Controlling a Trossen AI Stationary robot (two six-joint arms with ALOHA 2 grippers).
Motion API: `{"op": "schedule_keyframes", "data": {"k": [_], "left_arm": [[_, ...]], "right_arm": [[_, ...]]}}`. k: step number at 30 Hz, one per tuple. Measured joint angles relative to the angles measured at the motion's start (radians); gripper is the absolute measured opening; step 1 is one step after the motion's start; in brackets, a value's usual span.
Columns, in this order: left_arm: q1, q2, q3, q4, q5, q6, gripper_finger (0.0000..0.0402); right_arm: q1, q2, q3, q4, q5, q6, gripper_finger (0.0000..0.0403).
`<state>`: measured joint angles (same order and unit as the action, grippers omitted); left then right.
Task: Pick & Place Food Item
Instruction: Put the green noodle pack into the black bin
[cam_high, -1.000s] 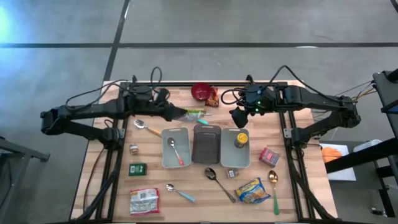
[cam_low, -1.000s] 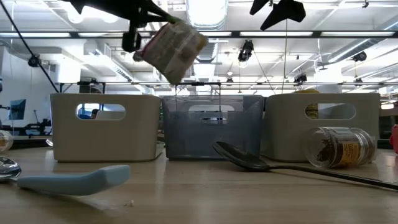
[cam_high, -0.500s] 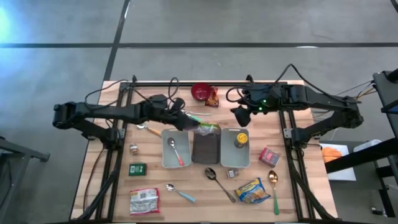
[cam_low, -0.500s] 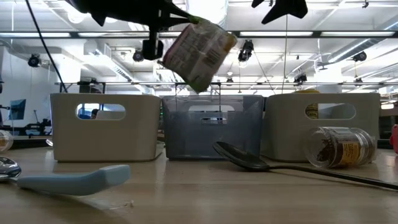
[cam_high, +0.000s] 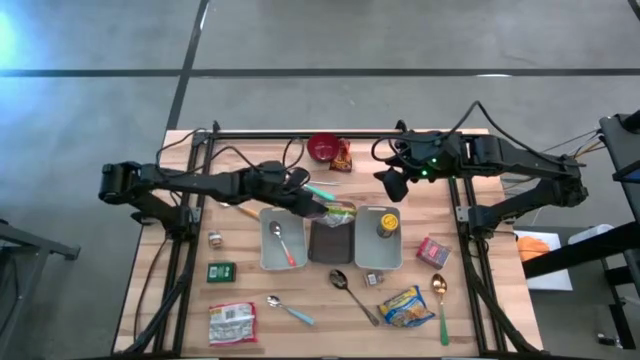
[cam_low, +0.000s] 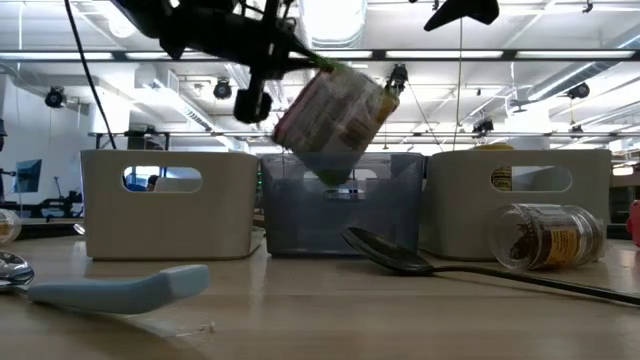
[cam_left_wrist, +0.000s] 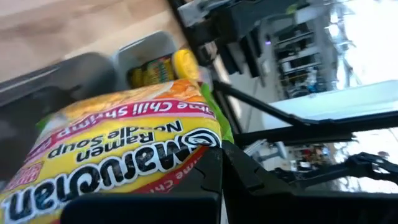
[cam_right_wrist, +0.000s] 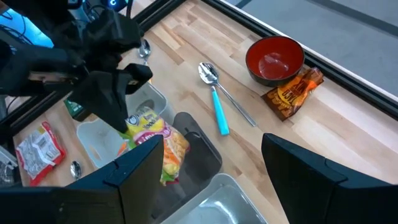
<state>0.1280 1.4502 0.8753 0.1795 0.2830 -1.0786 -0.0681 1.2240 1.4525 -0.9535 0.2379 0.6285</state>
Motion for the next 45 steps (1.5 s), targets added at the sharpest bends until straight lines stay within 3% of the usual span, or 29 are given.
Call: {"op": "schedule_keyframes", "data": {"k": [9,19,45], "left_arm": [[0.002,0.013,0.142,-0.273,-0.055,0.138,0.0],[0.002,0.096,0.198,-0.315,-0.039,0.148,0.0],[0.002,0.152,0.199,-0.314,-0.035,0.18,0.0]], "right_arm": [[0.0,0.0,0.0,0.0,0.0,-0.004,0.0267],[0.001,0.0,0.0,-0.007,-0.005,-0.006,0.0267],[0.001,0.0,0.0,-0.009,-0.01,-0.007,0.0267]]}}
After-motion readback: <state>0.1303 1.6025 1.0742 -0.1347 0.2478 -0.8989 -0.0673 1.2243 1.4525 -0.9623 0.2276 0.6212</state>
